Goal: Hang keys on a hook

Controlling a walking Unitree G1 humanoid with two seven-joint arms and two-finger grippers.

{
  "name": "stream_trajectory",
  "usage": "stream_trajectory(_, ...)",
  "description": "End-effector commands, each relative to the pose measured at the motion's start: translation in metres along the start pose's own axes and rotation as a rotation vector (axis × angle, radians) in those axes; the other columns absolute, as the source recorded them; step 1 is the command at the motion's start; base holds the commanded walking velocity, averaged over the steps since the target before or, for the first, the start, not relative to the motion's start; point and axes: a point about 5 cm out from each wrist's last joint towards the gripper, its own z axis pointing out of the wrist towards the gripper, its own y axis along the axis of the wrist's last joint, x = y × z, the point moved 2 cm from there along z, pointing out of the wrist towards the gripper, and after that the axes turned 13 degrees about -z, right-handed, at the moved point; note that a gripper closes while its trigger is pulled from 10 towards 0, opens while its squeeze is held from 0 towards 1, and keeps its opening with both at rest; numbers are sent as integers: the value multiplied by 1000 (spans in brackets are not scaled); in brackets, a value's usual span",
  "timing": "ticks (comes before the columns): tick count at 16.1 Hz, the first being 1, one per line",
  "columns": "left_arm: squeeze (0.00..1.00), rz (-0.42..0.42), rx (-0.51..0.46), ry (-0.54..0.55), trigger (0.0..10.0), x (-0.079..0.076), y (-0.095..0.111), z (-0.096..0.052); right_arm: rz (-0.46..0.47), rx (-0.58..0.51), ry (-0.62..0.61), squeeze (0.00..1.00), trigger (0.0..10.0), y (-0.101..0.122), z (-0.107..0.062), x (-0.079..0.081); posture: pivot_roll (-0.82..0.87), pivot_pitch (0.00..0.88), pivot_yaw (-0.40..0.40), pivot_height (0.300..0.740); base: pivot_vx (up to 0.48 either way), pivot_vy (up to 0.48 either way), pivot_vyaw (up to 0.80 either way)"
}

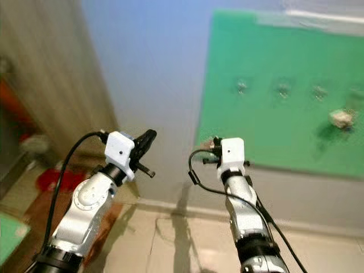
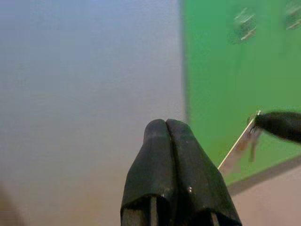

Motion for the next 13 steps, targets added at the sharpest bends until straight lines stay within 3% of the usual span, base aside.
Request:
stream_trajectory(1, 0, 4, -1, -16, 10000, -6, 1, 4, -9, -7, -22, 0, 0, 1, -1, -7, -34, 0, 43, 740, 0, -480, 0)
stream_trajectory(13, 0, 11, 6, 4, 10000, -2, -1, 5, -18, -1, -22, 0, 0, -1, -3, -7, -41, 0, 48, 740, 0, -480, 0)
